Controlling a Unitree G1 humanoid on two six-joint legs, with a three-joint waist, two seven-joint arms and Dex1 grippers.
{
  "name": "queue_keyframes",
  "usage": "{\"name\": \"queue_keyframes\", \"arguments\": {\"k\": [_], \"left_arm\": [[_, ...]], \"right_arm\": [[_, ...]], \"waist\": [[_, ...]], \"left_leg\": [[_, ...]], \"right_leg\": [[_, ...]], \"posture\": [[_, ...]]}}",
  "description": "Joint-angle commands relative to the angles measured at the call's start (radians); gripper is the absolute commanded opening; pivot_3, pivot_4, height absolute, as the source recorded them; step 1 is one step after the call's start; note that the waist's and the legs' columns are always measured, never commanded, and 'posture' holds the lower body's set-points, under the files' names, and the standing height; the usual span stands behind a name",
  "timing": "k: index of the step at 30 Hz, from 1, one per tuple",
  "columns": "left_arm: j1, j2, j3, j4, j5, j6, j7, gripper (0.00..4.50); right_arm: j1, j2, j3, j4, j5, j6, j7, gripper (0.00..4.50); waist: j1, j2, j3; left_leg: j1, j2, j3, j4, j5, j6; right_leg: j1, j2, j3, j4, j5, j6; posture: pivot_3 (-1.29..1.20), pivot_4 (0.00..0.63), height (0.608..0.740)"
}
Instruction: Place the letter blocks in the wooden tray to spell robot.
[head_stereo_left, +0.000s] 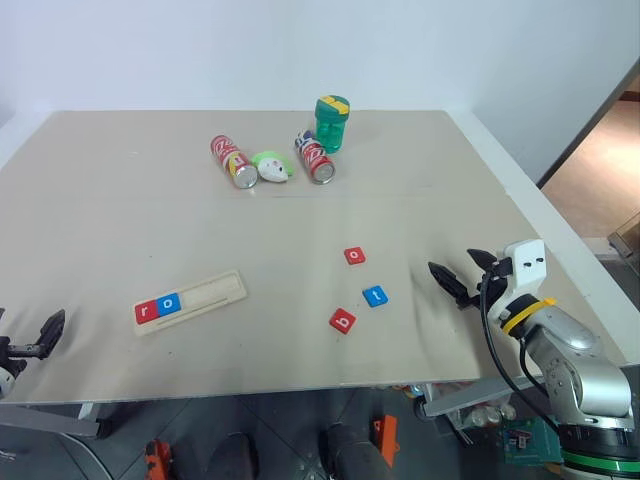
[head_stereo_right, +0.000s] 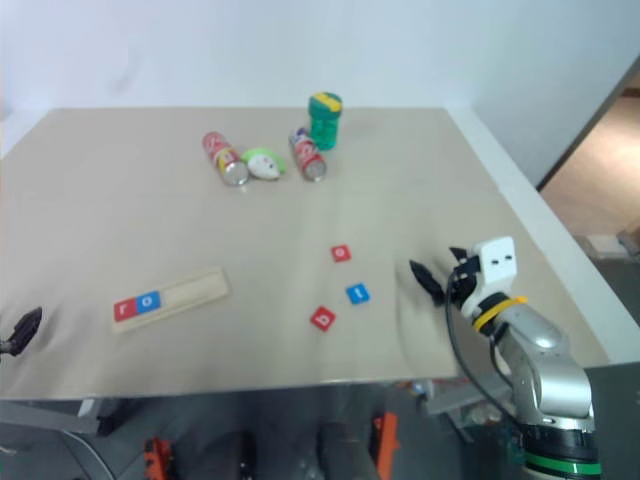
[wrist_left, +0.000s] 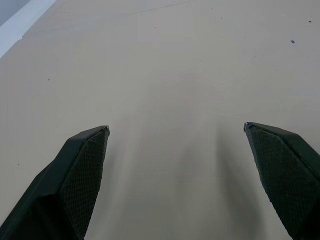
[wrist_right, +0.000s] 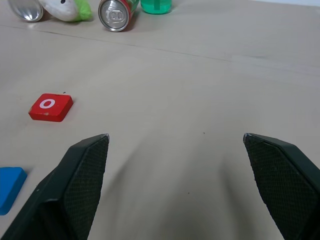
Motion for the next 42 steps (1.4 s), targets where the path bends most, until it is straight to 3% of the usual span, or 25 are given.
{"name": "queue_keyframes", "arguments": {"k": [1, 13, 18, 26, 31, 42], "left_arm": [[-0.034, 0.044, 0.018, 0.02, -0.001, -0.04, -0.029, 4.5], [-0.115, 0.087, -0.048, 0.026, -0.012, -0.052, -0.112, 4.5], [-0.24, 0.246, -0.301, -0.12, -0.106, 0.08, -0.388, 4.5], [-0.427, 0.381, -0.534, -0.023, -0.049, 0.086, -0.622, 4.5], [-0.534, 0.376, -0.627, 0.117, 0.045, -0.002, -0.678, 4.5], [-0.561, 0.318, -0.689, 0.257, 0.128, -0.083, -0.689, 4.5]], "right_arm": [[-0.007, -0.011, -0.007, -0.054, 0.02, 0.022, 0.01, 4.45], [-0.015, -0.014, 0.008, -0.056, 0.039, 0.026, 0.062, 4.45], [-0.168, -0.057, 0.172, -0.022, 0.082, 0.001, 0.354, 4.45], [-0.287, -0.022, 0.307, 0.075, 0.061, -0.07, 0.53, 4.45], [-0.348, 0.009, 0.357, 0.135, 0.023, -0.121, 0.576, 4.45], [-0.375, 0.037, 0.357, 0.144, 0.0, -0.127, 0.563, 4.45]], "waist": [[0.0, 0.0, 0.0], [-0.002, 0.0, 0.0], [-0.003, 0.0, 0.001], [-0.003, 0.002, 0.002], [-0.002, 0.002, 0.002], [0.002, 0.002, 0.002]], "left_leg": [[0.0, 0.0, 0.0, 0.0, 0.0, 0.0], [-0.001, 0.0, -0.002, 0.0, 0.001, 0.001], [-0.001, -0.001, -0.003, 0.001, 0.003, 0.005], [-0.001, -0.003, -0.005, -0.002, 0.003, 0.005], [-0.004, -0.002, -0.009, -0.003, 0.003, 0.005], [-0.009, -0.003, -0.011, 0.0, 0.003, 0.005]], "right_leg": [[0.0, 0.0, 0.0, 0.0, 0.0, 0.0], [0.001, -0.001, -0.002, 0.0, 0.0, 0.001], [0.001, -0.001, -0.003, 0.0, 0.002, 0.0], [0.002, -0.001, -0.004, 0.0, 0.001, 0.002], [-0.002, 0.001, -0.007, 0.001, 0.001, 0.003], [-0.003, 0.001, -0.008, 0.002, 0.002, 0.003]], "posture": [[0.0, 0.15, 0.739], [0.0, 0.15, 0.739], [0.0, 0.15, 0.739], [0.0, 0.15, 0.739], [0.0, 0.15, 0.739], [0.0, 0.15, 0.739]]}}
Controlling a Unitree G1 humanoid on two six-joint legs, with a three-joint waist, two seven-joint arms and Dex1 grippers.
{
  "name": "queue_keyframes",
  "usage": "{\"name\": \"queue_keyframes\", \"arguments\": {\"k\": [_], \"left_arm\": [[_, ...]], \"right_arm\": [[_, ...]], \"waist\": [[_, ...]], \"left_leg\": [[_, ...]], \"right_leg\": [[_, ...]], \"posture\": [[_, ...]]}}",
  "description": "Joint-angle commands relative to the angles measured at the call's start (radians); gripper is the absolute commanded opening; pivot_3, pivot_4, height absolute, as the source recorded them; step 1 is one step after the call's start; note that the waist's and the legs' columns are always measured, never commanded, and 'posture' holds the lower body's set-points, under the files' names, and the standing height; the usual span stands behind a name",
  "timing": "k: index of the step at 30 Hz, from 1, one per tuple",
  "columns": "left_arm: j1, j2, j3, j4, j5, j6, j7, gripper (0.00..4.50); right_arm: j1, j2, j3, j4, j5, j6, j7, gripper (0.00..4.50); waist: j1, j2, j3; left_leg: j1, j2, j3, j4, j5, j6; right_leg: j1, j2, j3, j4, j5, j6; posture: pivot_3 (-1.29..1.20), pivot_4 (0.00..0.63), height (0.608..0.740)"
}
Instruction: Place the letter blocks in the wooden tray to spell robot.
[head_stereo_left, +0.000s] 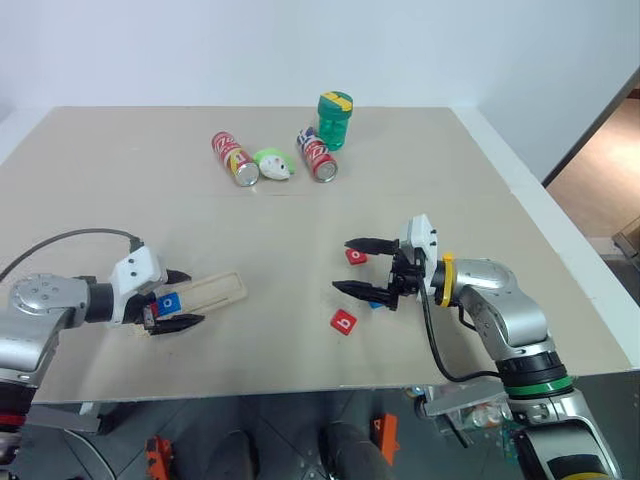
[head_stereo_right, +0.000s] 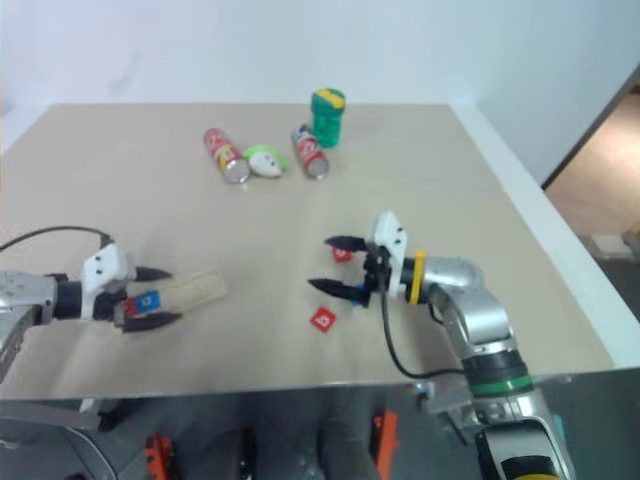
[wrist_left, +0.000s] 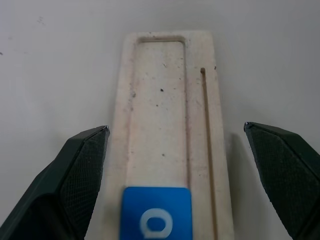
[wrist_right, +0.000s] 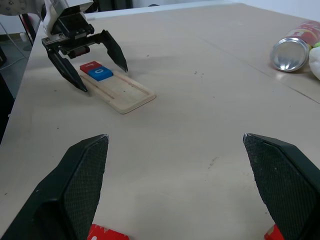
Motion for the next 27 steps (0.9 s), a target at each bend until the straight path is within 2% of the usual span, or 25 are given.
{"name": "queue_keyframes", "arguments": {"k": [1, 8, 16, 17, 19, 23, 27], "left_arm": [[-0.014, -0.005, 0.004, 0.029, 0.025, -0.013, 0.015, 4.5], [-0.034, -0.034, 0.01, 0.111, 0.046, -0.035, 0.036, 4.5], [-0.04, -0.03, -0.028, 0.185, 0.08, -0.091, -0.014, 4.5], [-0.043, -0.025, -0.035, 0.194, 0.088, -0.107, -0.022, 3.94], [-0.053, -0.019, -0.046, 0.209, 0.096, -0.123, -0.036, 3.32], [-0.098, -0.018, -0.059, 0.257, 0.122, -0.157, -0.037, 3.21], [-0.121, -0.024, -0.107, 0.161, 0.14, -0.166, -0.067, 3.21]], "right_arm": [[-0.007, -0.003, -0.01, -0.033, 0.0, -0.008, -0.003, 4.45], [-0.002, -0.016, -0.014, -0.032, -0.007, -0.008, -0.001, 4.45], [-0.02, -0.016, -0.015, -0.018, -0.018, -0.011, 0.0, 4.45], [-0.021, -0.016, -0.015, -0.018, -0.019, -0.01, 0.0, 4.5], [-0.023, -0.017, -0.016, -0.017, -0.019, -0.009, 0.001, 4.5], [-0.024, -0.019, -0.017, -0.015, -0.02, -0.009, 0.001, 4.5], [-0.024, -0.024, -0.022, -0.007, -0.02, -0.015, 0.004, 4.5]], "waist": [[0.0, 0.0, 0.0], [0.002, 0.001, -0.001], [0.001, 0.002, -0.001], [0.001, 0.002, -0.001], [0.001, 0.002, -0.001], [0.0, 0.002, -0.001], [0.001, 0.002, -0.001]], "left_leg": [[0.0, 0.0, 0.0, 0.001, 0.0, 0.0], [0.002, 0.0, 0.0, 0.002, 0.0, 0.0], [0.004, 0.001, 0.0, 0.003, 0.004, 0.004], [0.005, 0.001, 0.0, 0.003, 0.004, 0.004], [0.008, 0.001, 0.0, 0.003, 0.005, 0.005], [0.01, 0.001, 0.0, 0.003, 0.005, 0.005], [0.01, 0.001, 0.0, 0.003, 0.006, 0.006]], "right_leg": [[0.0, 0.0, 0.0, 0.0, 0.0, 0.0], [0.002, -0.001, -0.002, 0.001, 0.001, 0.001], [0.004, -0.001, -0.003, 0.001, 0.006, -0.002], [0.004, 0.0, -0.003, 0.001, 0.006, -0.003], [0.007, 0.0, -0.003, 0.001, 0.005, -0.004], [0.01, -0.001, -0.003, 0.001, 0.005, -0.005], [0.011, -0.001, -0.003, 0.001, 0.005, -0.005]], "posture": [[0.0, 0.15, 0.739], [0.0, 0.15, 0.739], [0.0, 0.15, 0.739], [0.0, 0.15, 0.739], [0.0, 0.15, 0.739], [0.0, 0.15, 0.739], [0.0, 0.15, 0.739]]}}
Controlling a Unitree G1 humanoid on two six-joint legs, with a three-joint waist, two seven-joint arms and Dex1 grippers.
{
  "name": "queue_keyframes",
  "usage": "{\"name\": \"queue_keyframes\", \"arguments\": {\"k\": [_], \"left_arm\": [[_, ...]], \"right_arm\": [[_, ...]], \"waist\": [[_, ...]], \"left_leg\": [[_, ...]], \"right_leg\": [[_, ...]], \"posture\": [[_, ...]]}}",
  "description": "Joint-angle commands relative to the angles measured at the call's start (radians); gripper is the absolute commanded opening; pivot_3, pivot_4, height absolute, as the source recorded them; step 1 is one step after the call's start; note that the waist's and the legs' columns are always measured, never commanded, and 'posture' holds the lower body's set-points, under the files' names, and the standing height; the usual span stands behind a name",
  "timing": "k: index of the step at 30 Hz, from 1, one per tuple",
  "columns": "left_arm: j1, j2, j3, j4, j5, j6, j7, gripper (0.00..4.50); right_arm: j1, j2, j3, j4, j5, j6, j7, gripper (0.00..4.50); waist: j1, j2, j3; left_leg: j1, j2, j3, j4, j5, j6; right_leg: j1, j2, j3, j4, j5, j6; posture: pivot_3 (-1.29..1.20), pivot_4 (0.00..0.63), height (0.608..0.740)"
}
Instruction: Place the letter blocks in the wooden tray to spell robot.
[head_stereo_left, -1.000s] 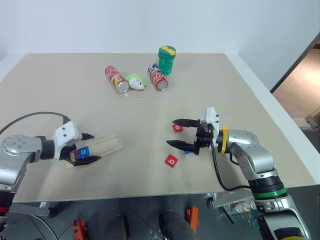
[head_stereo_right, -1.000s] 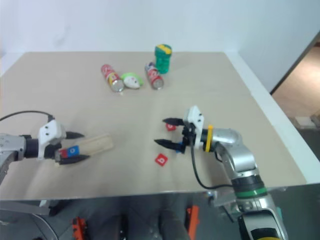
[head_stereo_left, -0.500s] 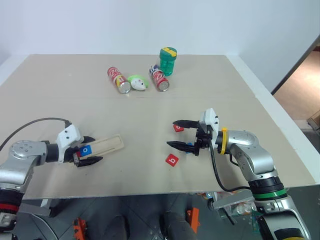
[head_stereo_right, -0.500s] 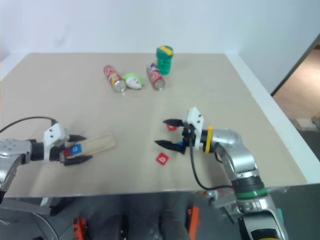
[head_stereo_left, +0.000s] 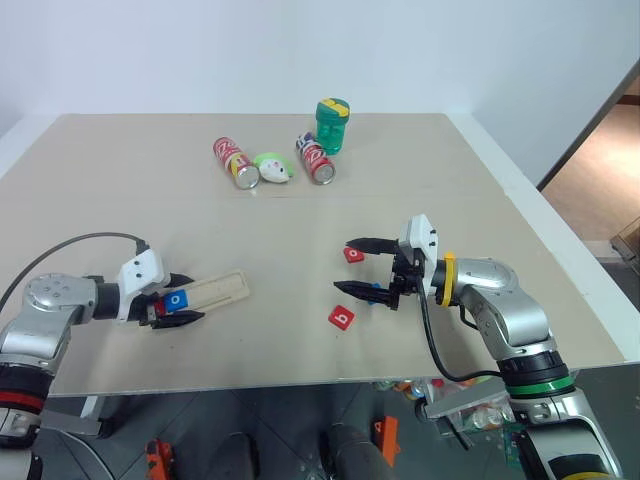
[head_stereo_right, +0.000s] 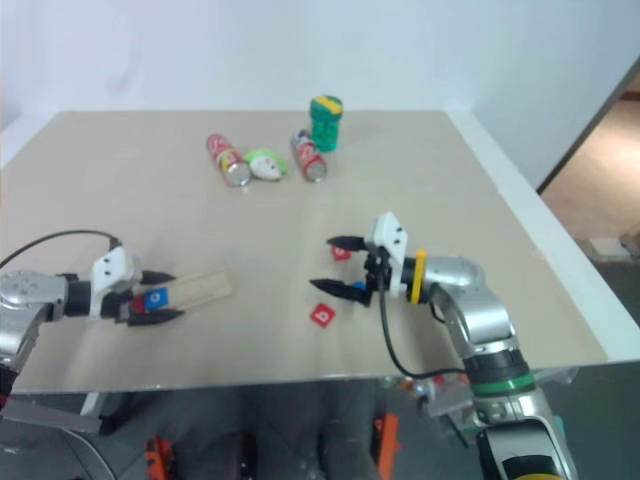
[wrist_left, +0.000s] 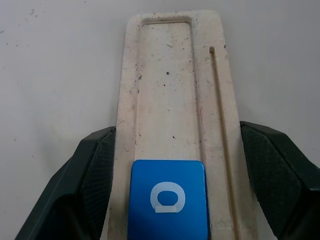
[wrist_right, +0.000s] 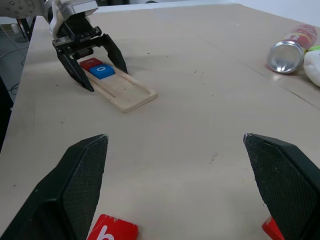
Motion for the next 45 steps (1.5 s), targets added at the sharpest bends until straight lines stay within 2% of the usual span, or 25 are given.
{"name": "queue_keyframes", "arguments": {"k": [1, 4, 7, 14, 17, 22, 24, 25, 29, 33, 36, 39, 45], "left_arm": [[-0.019, 0.006, -0.061, -0.087, 0.066, 0.006, -0.01, 3.21], [-0.077, -0.038, -0.115, -0.187, 0.074, 0.064, -0.019, 3.21], [-0.143, -0.08, -0.169, -0.208, 0.101, 0.094, -0.024, 3.21], [-0.363, -0.231, -0.303, -0.006, 0.24, 0.038, 0.007, 3.21], [-0.428, -0.301, -0.314, 0.057, 0.241, 0.037, 0.008, 3.21], [-0.446, -0.329, -0.313, 0.087, 0.239, 0.033, -0.013, 3.21], [-0.445, -0.328, -0.306, 0.087, 0.237, 0.035, -0.016, 4.24], [-0.444, -0.326, -0.306, 0.086, 0.238, 0.036, -0.017, 4.48], [-0.445, -0.297, -0.293, 0.04, 0.225, 0.038, -0.052, 4.48], [-0.465, -0.269, -0.208, -0.03, 0.146, 0.098, -0.058, 4.48], [-0.4, -0.228, -0.118, -0.18, 0.016, 0.164, -0.098, 4.48], [-0.239, -0.202, -0.041, -0.384, -0.122, 0.243, -0.1, 4.48], [0.124, -0.263, 0.046, -0.663, -0.146, 0.173, 0.096, 4.48]], "right_arm": [[-0.022, -0.016, -0.023, -0.002, 0.001, -0.017, 0.009, 4.5], [-0.025, -0.031, -0.026, 0.024, -0.005, -0.03, 0.021, 4.5], [-0.025, -0.047, -0.027, 0.049, -0.014, -0.048, 0.038, 4.5], [-0.012, -0.08, -0.039, 0.078, -0.019, -0.068, 0.063, 4.5], [0.006, -0.091, -0.047, 0.065, -0.016, -0.068, 0.063, 4.5], [0.032, -0.095, -0.05, 0.033, -0.011, -0.063, 0.057, 4.5], [0.04, -0.098, -0.052, 0.02, -0.007, -0.06, 0.058, 4.5], [0.043, -0.099, -0.053, 0.016, -0.006, -0.059, 0.059, 4.5], [0.043, -0.106, -0.047, -0.005, -0.006, -0.063, 0.073, 4.5], [0.047, -0.118, -0.032, -0.067, 0.018, -0.019, 0.089, 4.5], [0.083, -0.131, -0.014, -0.155, 0.036, 0.042, 0.09, 4.5], [0.152, -0.144, 0.018, -0.245, 0.022, 0.073, 0.077, 4.5], [0.274, -0.062, 0.042, -0.376, -0.076, 0.139, -0.184, 4.5]], "waist": [[0.0, 0.0, 0.0], [0.01, 0.0, 0.0], [0.022, 0.0, 0.0], [0.027, 0.001, 0.001], [0.025, 0.001, 0.001], [0.024, 0.001, 0.001], [0.025, 0.001, 0.001], [0.025, 0.001, 0.001], [0.025, 0.001, 0.001], [0.025, 0.002, 0.001], [0.024, 0.002, 0.001], [0.024, 0.005, 0.0], [0.027, 0.006, -0.001]], "left_leg": [[0.0, 0.0, 0.0, 0.0, 0.0, 0.0], [-0.001, -0.002, 0.0, 0.0, 0.0, 0.0], [-0.003, -0.004, 0.001, 0.0, 0.0, -0.001], [-0.006, -0.005, -0.003, 0.0, 0.0, -0.001], [-0.006, -0.005, -0.003, 0.0, -0.001, 0.0], [-0.007, -0.006, -0.006, 0.0, -0.001, 0.0], [-0.007, -0.006, -0.008, 0.0, -0.001, 0.0], [-0.007, -0.006, -0.009, 0.0, -0.001, 0.0], [-0.007, -0.006, -0.01, 0.001, -0.001, 0.0], [-0.008, -0.006, -0.011, 0.001, -0.001, 0.0], [-0.009, -0.005, -0.011, 0.001, -0.001, 0.0], [-0.008, -0.004, -0.012, 0.0, -0.002, -0.001], [-0.008, -0.004, -0.013, 0.002, -0.005, -0.003]], "right_leg": [[0.0, 0.0, 0.0, 0.0, 0.0, 0.0], [0.001, -0.001, 0.0, -0.001, -0.001, 0.002], [0.0, -0.002, 0.003, -0.001, -0.003, 0.005], [-0.001, -0.001, 0.002, -0.002, -0.002, 0.011], [-0.001, -0.001, 0.002, -0.002, -0.002, 0.011], [-0.001, 0.0, 0.001, -0.002, -0.002, 0.011], [0.0, 0.0, -0.001, -0.002, -0.003, 0.01], [0.0, 0.0, -0.002, -0.002, -0.003, 0.01], [0.0, 0.0, -0.002, -0.002, -0.002, 0.01], [0.0, 0.0, -0.003, -0.001, -0.002, 0.01], [0.0, 0.0, -0.004, -0.002, -0.003, 0.01], [0.0, -0.001, -0.005, -0.001, -0.004, 0.008], [0.001, -0.001, -0.006, -0.001, -0.006, 0.006]], "posture": [[0.0, 0.15, 0.739], [0.0, 0.15, 0.739], [0.0, 0.15, 0.739], [0.0, 0.15, 0.739], [0.0, 0.15, 0.739], [0.0, 0.15, 0.739], [0.0, 0.15, 0.739], [0.0, 0.15, 0.739], [0.0, 0.15, 0.739], [0.0, 0.15, 0.739], [0.0, 0.15, 0.739], [0.0, 0.15, 0.739], [0.0, 0.15, 0.739]]}}
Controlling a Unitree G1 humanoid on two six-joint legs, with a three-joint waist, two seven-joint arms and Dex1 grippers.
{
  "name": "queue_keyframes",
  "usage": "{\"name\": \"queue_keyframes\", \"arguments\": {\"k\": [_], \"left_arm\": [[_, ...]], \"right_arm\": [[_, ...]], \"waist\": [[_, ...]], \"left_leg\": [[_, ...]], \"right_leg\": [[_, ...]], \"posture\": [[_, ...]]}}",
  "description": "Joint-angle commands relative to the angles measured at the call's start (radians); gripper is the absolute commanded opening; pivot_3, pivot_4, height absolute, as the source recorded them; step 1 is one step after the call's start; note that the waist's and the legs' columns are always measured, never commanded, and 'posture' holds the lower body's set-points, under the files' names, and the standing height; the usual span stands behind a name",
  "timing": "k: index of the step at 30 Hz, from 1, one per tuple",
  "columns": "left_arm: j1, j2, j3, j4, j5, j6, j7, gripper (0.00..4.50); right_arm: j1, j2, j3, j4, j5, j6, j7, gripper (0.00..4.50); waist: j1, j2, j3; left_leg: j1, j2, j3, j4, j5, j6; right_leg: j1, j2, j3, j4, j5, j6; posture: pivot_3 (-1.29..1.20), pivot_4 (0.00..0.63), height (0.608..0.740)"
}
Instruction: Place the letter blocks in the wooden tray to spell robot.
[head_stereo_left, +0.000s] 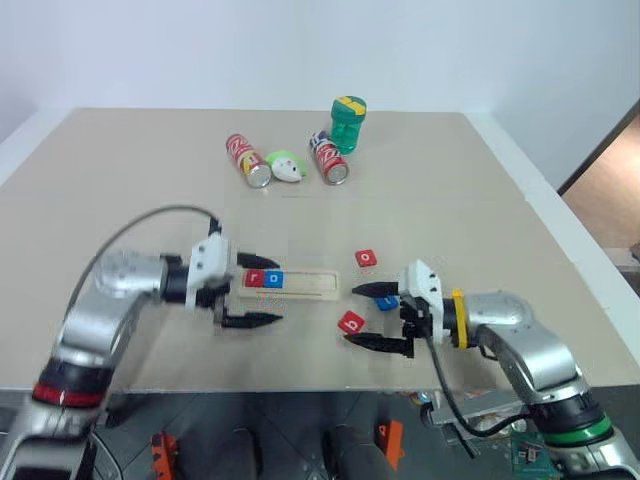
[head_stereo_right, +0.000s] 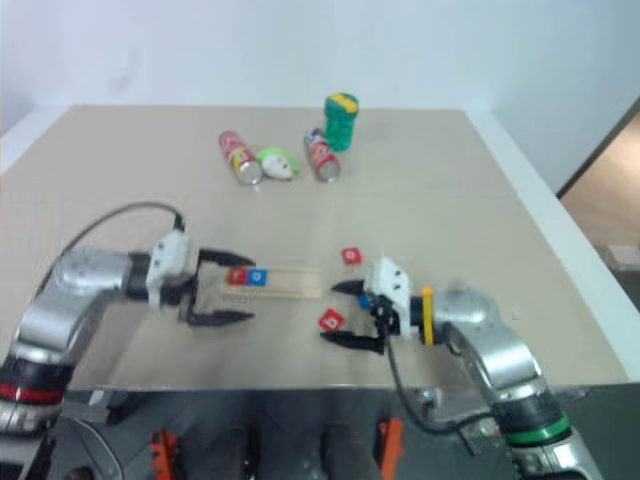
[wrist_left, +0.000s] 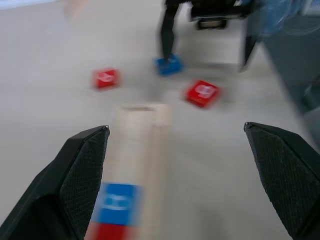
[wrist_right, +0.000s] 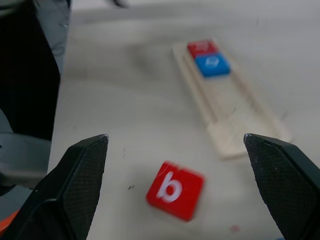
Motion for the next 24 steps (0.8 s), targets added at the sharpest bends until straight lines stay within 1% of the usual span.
{"name": "queue_keyframes", "arguments": {"k": [1, 3, 5, 8, 10, 16, 17, 18, 20, 21, 24], "left_arm": [[0.149, -0.024, 0.055, -0.164, 0.002, -0.072, 0.115, 4.48], [0.225, -0.036, 0.057, -0.199, 0.014, -0.104, 0.156, 4.48], [0.288, -0.052, 0.05, -0.231, 0.023, -0.12, 0.205, 4.48], [0.349, -0.05, 0.031, -0.272, 0.037, -0.127, 0.237, 4.48], [0.371, -0.044, 0.015, -0.301, 0.044, -0.124, 0.25, 4.48], [0.366, -0.042, 0.0, -0.311, 0.042, -0.102, 0.291, 4.48], [0.363, -0.04, -0.002, -0.31, 0.041, -0.1, 0.294, 4.5], [0.359, -0.039, -0.003, -0.308, 0.038, -0.094, 0.298, 4.5], [0.348, -0.034, -0.007, -0.304, 0.035, -0.087, 0.301, 4.5], [0.344, -0.031, -0.009, -0.301, 0.035, -0.085, 0.3, 4.5], [0.338, -0.027, -0.012, -0.29, 0.036, -0.084, 0.299, 4.5]], "right_arm": [[0.055, 0.062, 0.001, -0.125, -0.052, 0.045, -0.181, 4.5], [0.082, 0.092, 0.008, -0.154, -0.076, 0.062, -0.245, 4.5], [0.103, 0.127, 0.013, -0.18, -0.101, 0.098, -0.323, 4.5], [0.125, 0.153, 0.019, -0.211, -0.128, 0.137, -0.395, 4.5], [0.148, 0.166, 0.018, -0.226, -0.148, 0.155, -0.441, 4.5], [0.207, 0.182, 0.024, -0.255, -0.147, 0.187, -0.486, 4.5], [0.211, 0.18, 0.025, -0.257, -0.146, 0.193, -0.487, 3.94], [0.216, 0.179, 0.026, -0.259, -0.147, 0.196, -0.487, 3.57], [0.223, 0.186, 0.023, -0.267, -0.143, 0.208, -0.498, 2.94], [0.224, 0.191, 0.022, -0.271, -0.142, 0.213, -0.506, 2.54], [0.217, 0.212, 0.015, -0.286, -0.144, 0.22, -0.537, 1.54]], "waist": [[0.0, 0.0, 0.0], [0.0, 0.0, 0.0], [0.0, 0.0, 0.0], [-0.001, 0.0, 0.0], [-0.001, -0.001, 0.0], [-0.001, -0.001, 0.0], [-0.001, -0.001, 0.0], [-0.001, -0.001, 0.0], [-0.001, -0.001, 0.0], [-0.001, -0.001, 0.0], [-0.001, -0.001, 0.0]], "left_leg": [[0.0, 0.0, 0.0, 0.001, 0.0, 0.0], [0.001, 0.0, 0.0, 0.001, 0.002, -0.002], [0.003, 0.0, 0.001, 0.001, 0.003, -0.002], [0.006, -0.001, 0.002, 0.001, 0.006, 0.0], [0.006, -0.001, 0.002, 0.001, 0.006, 0.0], [0.006, 0.0, 0.002, 0.001, 0.006, 0.0], [0.006, 0.0, 0.002, 0.0, 0.006, 0.0], [0.006, 0.0, 0.002, -0.001, 0.006, 0.0], [0.006, 0.0, 0.003, -0.002, 0.006, 0.0], [0.006, 0.0, 0.003, -0.002, 0.006, 0.0], [0.006, 0.0, 0.001, -0.003, 0.006, 0.0]], "right_leg": [[0.0, 0.0, 0.0, 0.0, 0.0, 0.001], [0.001, 0.0, 0.0, 0.0, 0.001, 0.003], [0.002, 0.0, 0.001, 0.0, 0.0, -0.001], [0.004, -0.001, 0.003, -0.001, 0.002, -0.003], [0.004, -0.002, 0.003, -0.002, 0.003, -0.004], [0.003, -0.002, 0.004, -0.002, 0.003, -0.004], [0.003, -0.002, 0.003, -0.002, 0.003, -0.004], [0.003, -0.001, 0.003, -0.002, 0.003, -0.004], [0.002, -0.001, 0.003, -0.002, 0.002, -0.003], [0.002, 0.0, 0.003, -0.002, 0.002, -0.003], [0.002, 0.0, 0.002, -0.002, 0.001, -0.004]], "posture": [[0.0, 0.15, 0.739], [0.0, 0.15, 0.739], [0.0, 0.15, 0.739], [0.0, 0.15, 0.739], [0.0, 0.15, 0.739], [0.0, 0.15, 0.739], [0.0, 0.15, 0.739], [0.0, 0.15, 0.739], [0.0, 0.15, 0.739], [0.0, 0.15, 0.739], [0.0, 0.15, 0.739]]}}
